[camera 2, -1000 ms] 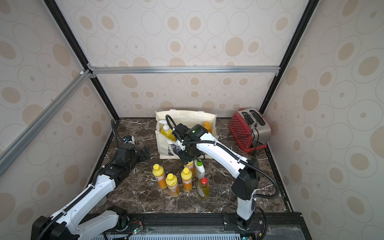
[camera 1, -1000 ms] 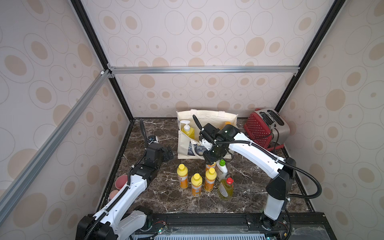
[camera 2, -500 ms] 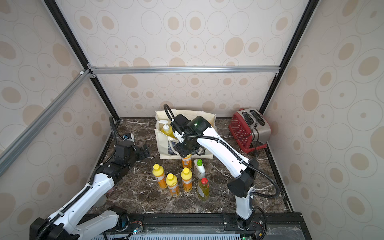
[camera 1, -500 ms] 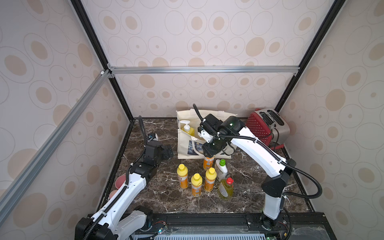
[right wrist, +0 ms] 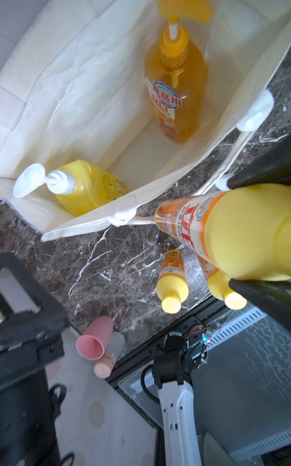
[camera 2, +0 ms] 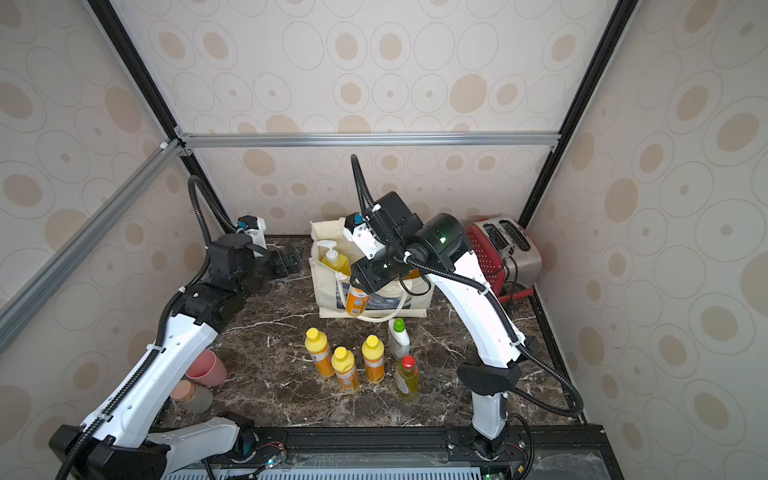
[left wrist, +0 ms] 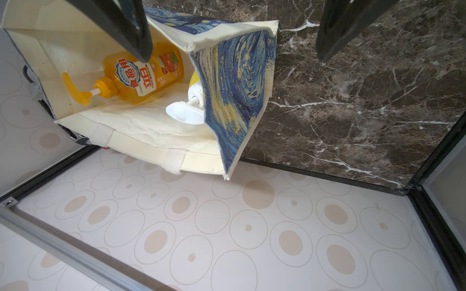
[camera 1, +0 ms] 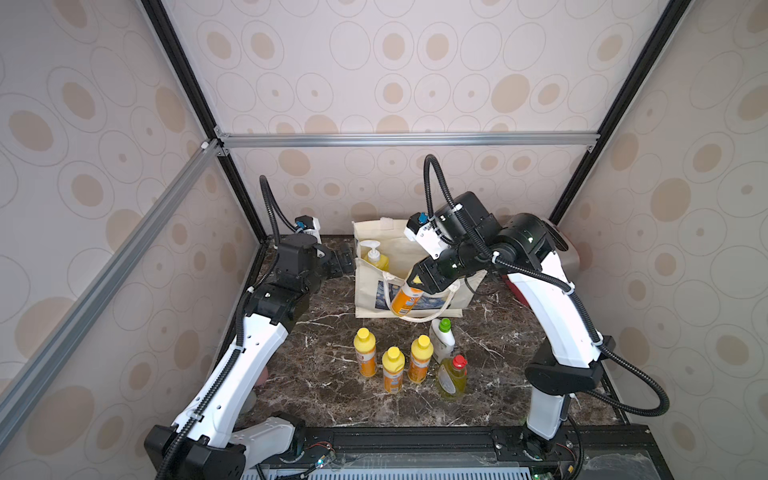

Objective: Pack dish soap into the shopping bag
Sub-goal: Pick up the bottle of dish soap at the center of the board, then place the bottle of dish soap in the shopping bag.

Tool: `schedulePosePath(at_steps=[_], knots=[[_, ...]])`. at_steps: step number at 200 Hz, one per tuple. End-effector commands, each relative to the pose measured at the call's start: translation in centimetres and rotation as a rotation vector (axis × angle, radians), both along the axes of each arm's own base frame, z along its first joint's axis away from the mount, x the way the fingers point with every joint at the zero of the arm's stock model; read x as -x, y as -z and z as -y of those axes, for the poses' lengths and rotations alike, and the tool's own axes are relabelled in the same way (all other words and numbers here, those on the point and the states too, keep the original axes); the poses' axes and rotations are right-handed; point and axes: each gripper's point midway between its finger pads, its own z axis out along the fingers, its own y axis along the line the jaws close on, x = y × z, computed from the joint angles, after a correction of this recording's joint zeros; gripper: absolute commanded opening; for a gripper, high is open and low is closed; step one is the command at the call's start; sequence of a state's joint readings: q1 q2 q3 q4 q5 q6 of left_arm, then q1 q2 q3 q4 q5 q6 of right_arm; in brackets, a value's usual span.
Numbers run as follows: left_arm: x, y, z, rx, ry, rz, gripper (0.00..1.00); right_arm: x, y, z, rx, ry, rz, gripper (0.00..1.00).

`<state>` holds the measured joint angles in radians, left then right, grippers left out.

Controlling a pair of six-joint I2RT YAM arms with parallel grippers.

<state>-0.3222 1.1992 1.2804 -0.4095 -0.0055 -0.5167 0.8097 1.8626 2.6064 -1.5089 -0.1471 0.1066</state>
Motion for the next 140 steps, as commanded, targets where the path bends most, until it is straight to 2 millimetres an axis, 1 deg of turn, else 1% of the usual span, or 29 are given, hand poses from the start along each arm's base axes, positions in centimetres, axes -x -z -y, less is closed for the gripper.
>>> schedulePosePath(at_steps=[1, 19, 37, 47, 66, 77, 90, 99, 114, 126, 140], knots=[[-0.9, 1.7, 1.1, -0.029, 0.047, -0.08, 0.99, 0.7, -6.6, -0.3, -0.228, -0.045, 0.137, 0.14], [-1.7, 2.9, 2.2, -0.044, 0.078, -0.113, 0.99, 0.2, -9.2, 0.5, -0.315, -0.019, 0.197, 0.14], [-2.0, 3.9, 3.2, -0.072, 0.106, -0.135, 0.99, -0.7, -11.5, 1.8, -0.384, 0.024, 0.26, 0.14], [-2.0, 4.3, 3.8, -0.085, 0.125, -0.144, 0.81, -1.4, -12.6, 2.5, -0.414, 0.05, 0.292, 0.14], [-1.7, 5.0, 4.3, -0.102, 0.145, -0.157, 0.6, -2.5, -14.6, 3.8, -0.484, 0.092, 0.339, 0.13], [-1.6, 5.3, 4.4, -0.108, 0.151, -0.16, 0.55, -3.2, -15.6, 4.4, -0.518, 0.112, 0.361, 0.13], [-1.3, 5.5, 4.6, -0.115, 0.164, -0.163, 0.53, -4.0, -16.5, 5.0, -0.541, 0.133, 0.388, 0.13], [-1.1, 5.5, 4.8, -0.118, 0.174, -0.162, 0.53, -4.8, -16.8, 5.6, -0.539, 0.156, 0.409, 0.13], [-0.7, 5.5, 5.1, -0.118, 0.194, -0.156, 0.52, -6.5, -16.5, 6.3, -0.506, 0.201, 0.439, 0.13], [-0.3, 5.4, 5.3, -0.112, 0.21, -0.151, 0.49, -8.0, -15.7, 6.9, -0.469, 0.239, 0.451, 0.13], [0.0, 5.3, 5.6, -0.104, 0.227, -0.145, 0.44, -9.7, -14.4, 7.2, -0.419, 0.274, 0.457, 0.13]])
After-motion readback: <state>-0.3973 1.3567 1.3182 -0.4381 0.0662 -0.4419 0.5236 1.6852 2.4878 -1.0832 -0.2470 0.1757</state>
